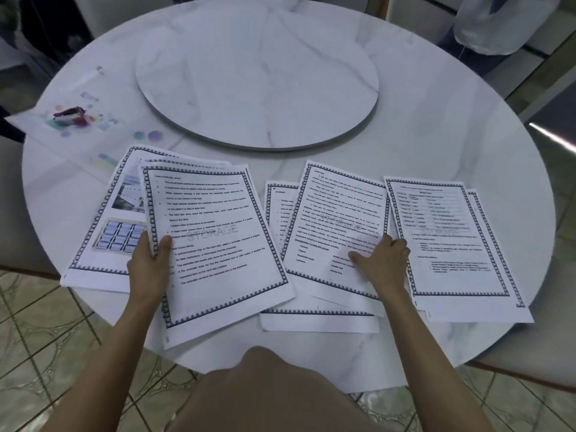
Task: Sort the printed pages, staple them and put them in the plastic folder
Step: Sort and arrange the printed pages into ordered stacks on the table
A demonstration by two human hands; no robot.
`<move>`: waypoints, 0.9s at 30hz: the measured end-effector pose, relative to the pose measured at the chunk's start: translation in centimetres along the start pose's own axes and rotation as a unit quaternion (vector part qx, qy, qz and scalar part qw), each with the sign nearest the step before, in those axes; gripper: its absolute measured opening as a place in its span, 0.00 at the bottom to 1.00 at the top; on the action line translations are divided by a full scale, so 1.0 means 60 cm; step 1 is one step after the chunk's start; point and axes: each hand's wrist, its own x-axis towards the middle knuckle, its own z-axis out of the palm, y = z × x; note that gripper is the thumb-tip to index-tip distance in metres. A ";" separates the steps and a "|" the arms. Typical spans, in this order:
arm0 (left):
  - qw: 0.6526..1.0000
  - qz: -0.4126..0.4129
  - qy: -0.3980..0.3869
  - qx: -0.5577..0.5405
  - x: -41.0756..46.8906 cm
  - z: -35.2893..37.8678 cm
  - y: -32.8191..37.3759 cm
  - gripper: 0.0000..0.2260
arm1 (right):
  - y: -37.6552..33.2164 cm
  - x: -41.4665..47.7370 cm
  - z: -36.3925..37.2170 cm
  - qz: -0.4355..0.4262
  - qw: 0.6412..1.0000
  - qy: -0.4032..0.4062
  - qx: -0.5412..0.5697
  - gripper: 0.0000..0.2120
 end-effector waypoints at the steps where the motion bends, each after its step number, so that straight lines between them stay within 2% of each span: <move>1: 1.000 -0.001 0.002 -0.003 0.000 0.001 0.001 0.17 | -0.001 0.002 -0.003 -0.006 1.000 0.006 0.008 0.38; 4: 1.000 -0.006 0.010 -0.009 -0.002 0.006 0.005 0.17 | 0.001 0.008 -0.007 -0.028 0.998 0.011 0.058 0.36; 9: 1.000 -0.017 0.013 -0.014 -0.004 0.014 0.008 0.17 | -0.003 0.022 -0.012 -0.014 0.976 0.008 0.219 0.31; 12: 1.000 -0.017 -0.002 -0.021 -0.007 0.019 0.012 0.16 | -0.004 0.024 -0.022 0.013 0.957 0.004 0.288 0.22; 14: 0.999 -0.020 -0.020 -0.021 -0.009 0.021 0.015 0.15 | -0.007 0.023 -0.028 0.018 0.952 0.007 0.306 0.16; 17: 0.998 -0.027 -0.047 -0.020 -0.008 0.019 0.007 0.15 | -0.013 0.020 -0.032 0.013 0.947 0.012 0.321 0.12; 27: 0.999 -0.011 -0.047 0.001 0.010 0.004 -0.001 0.17 | -0.008 0.038 -0.037 -0.002 0.937 0.003 0.348 0.12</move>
